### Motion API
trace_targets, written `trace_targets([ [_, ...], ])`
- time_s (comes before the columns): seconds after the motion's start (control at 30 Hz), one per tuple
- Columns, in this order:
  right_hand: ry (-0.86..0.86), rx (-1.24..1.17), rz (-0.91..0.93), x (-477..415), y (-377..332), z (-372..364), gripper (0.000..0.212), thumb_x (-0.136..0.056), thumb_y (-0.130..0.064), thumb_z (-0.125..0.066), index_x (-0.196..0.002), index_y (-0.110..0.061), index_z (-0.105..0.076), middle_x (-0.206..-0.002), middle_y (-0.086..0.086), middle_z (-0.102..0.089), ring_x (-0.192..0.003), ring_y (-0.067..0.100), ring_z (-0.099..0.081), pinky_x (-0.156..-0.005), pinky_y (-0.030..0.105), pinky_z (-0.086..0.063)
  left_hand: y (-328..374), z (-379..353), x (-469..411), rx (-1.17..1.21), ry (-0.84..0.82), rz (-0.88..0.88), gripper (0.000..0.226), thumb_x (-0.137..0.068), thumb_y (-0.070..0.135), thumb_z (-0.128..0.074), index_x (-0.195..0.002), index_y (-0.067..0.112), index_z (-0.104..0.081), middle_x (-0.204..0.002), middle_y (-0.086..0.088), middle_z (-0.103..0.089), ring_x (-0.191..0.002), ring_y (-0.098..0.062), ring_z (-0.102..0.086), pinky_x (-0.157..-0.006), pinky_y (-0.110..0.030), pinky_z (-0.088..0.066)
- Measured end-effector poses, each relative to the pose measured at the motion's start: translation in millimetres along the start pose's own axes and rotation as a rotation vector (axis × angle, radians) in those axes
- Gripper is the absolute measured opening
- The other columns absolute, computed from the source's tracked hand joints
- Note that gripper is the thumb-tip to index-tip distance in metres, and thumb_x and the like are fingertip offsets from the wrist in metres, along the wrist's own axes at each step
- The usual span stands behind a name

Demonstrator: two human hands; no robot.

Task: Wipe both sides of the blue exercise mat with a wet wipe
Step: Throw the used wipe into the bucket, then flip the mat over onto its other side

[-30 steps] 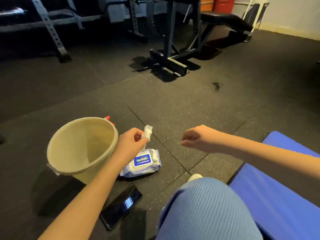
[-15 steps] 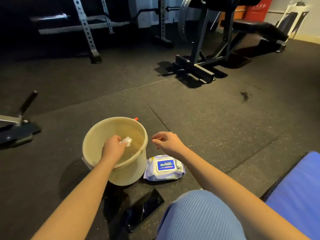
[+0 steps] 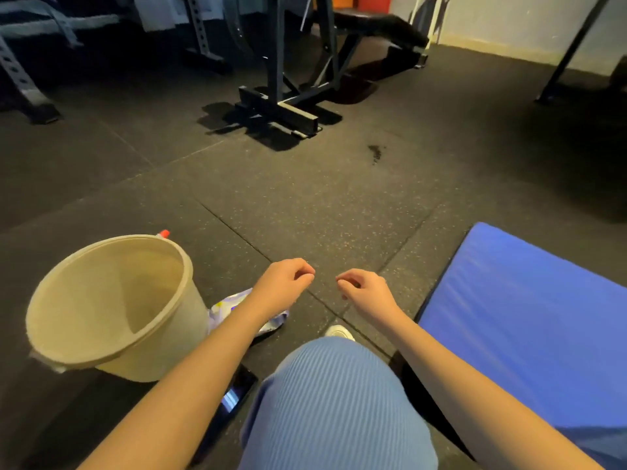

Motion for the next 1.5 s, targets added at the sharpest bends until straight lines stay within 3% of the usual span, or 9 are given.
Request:
trace_targets([
  [0.37,0.124,0.348,-0.451,83.2,214.3,98.0,0.027,-0.09,-0.024,-0.053,-0.112,-0.015,-0.065,-0.117,0.005,-0.063,-0.108,0.023,-0.057,-0.084,0.03,-0.046,106.4,-212.3,-50.6,-0.178,-0.509,-0.236,0.021,-0.093,0.016,-0.058,-0.111,0.008,-0.067,-0.111,-0.008,-0.069,-0.104,-0.023,-0.062,-0.081,-0.024,-0.043],
  [0.53,0.036,0.541,-0.432,110.1,256.6,96.8,0.039,-0.077,-0.04,-0.066,-0.106,-0.016,-0.059,-0.109,0.0,-0.053,-0.105,0.022,-0.048,-0.078,0.034,-0.043,118.9,-283.9,-60.6,-0.363,-0.656,-0.374,0.04,-0.088,0.032,-0.065,-0.124,0.016,-0.061,-0.127,-0.001,-0.059,-0.117,-0.019,-0.054,-0.097,-0.032,-0.043],
  [0.6,0.081,0.689,-0.361,113.7,262.3,90.9,0.045,-0.059,-0.03,-0.078,-0.097,-0.015,-0.06,-0.102,0.001,-0.054,-0.094,0.028,-0.053,-0.069,0.036,-0.041,122.2,-304.3,-60.1,-0.471,-0.688,-0.458,0.046,-0.085,0.04,-0.067,-0.126,0.02,-0.059,-0.126,0.0,-0.056,-0.118,-0.02,-0.051,-0.096,-0.035,-0.042],
  [0.7,0.231,0.82,-0.376,121.7,269.9,87.5,0.057,-0.026,-0.01,-0.081,-0.079,-0.015,-0.061,-0.081,0.007,-0.057,-0.066,0.03,-0.056,-0.049,0.033,-0.039,126.2,-320.1,-58.8,-0.59,-0.683,-0.592,0.059,-0.08,0.053,-0.069,-0.13,0.024,-0.055,-0.131,0.004,-0.052,-0.123,-0.019,-0.045,-0.099,-0.035,-0.039],
  [0.9,0.351,0.865,-0.439,137.5,281.0,90.5,0.081,-0.026,0.0,-0.084,-0.101,-0.008,-0.056,-0.09,0.014,-0.061,-0.075,0.036,-0.058,-0.06,0.048,-0.049,132.3,-327.8,-48.5,-0.853,-0.698,-0.813,0.095,-0.072,0.062,-0.07,-0.149,0.023,-0.029,-0.154,0.004,-0.025,-0.14,-0.02,-0.024,-0.112,-0.04,-0.024],
  [1.03,0.415,0.876,-0.365,141.6,268.7,111.2,0.058,-0.031,0.001,-0.083,-0.084,-0.009,-0.06,-0.075,0.008,-0.058,-0.063,0.031,-0.057,-0.049,0.036,-0.044,144.8,-323.4,-39.8,-0.928,-0.581,-0.853,0.081,-0.085,0.05,-0.063,-0.15,0.023,-0.024,-0.157,0.001,-0.02,-0.142,-0.026,-0.02,-0.114,-0.045,-0.021],
  [1.17,0.541,0.879,-0.278,149.2,248.2,160.1,0.046,-0.037,-0.006,-0.085,-0.069,-0.012,-0.053,-0.061,0.004,-0.05,-0.05,0.027,-0.05,-0.044,0.026,-0.024,184.6,-304.1,-48.4,-0.846,-0.5,-0.905,0.059,-0.092,0.051,-0.052,-0.14,0.021,-0.039,-0.144,0.0,-0.042,-0.131,-0.027,-0.04,-0.103,-0.042,-0.035],
  [1.3,0.76,0.787,-0.33,176.3,238.3,213.1,0.045,-0.043,-0.017,-0.089,-0.075,-0.007,-0.058,-0.065,0.009,-0.057,-0.057,0.032,-0.056,-0.046,0.033,-0.042,250.2,-271.3,-52.5,-0.756,-0.44,-0.949,0.038,-0.092,0.047,-0.052,-0.117,0.018,-0.052,-0.119,-0.003,-0.061,-0.108,-0.028,-0.057,-0.085,-0.039,-0.045],
  [1.5,0.977,0.673,-0.473,240.0,241.6,277.9,0.04,-0.056,0.0,-0.078,-0.095,-0.002,-0.067,-0.082,0.015,-0.067,-0.074,0.038,-0.064,-0.068,0.044,-0.05,339.0,-214.2,-29.3,-0.803,-0.309,-1.043,0.036,-0.094,0.047,-0.053,-0.103,0.012,-0.052,-0.105,-0.012,-0.066,-0.1,-0.034,-0.059,-0.067,-0.035,-0.03],
])
Point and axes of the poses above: each hand's wrist, its own x-axis away from the middle knuckle, its own z-axis out of the back of the hand, y = z × x, the point moved 4 cm from there along -x, towards the middle knuckle
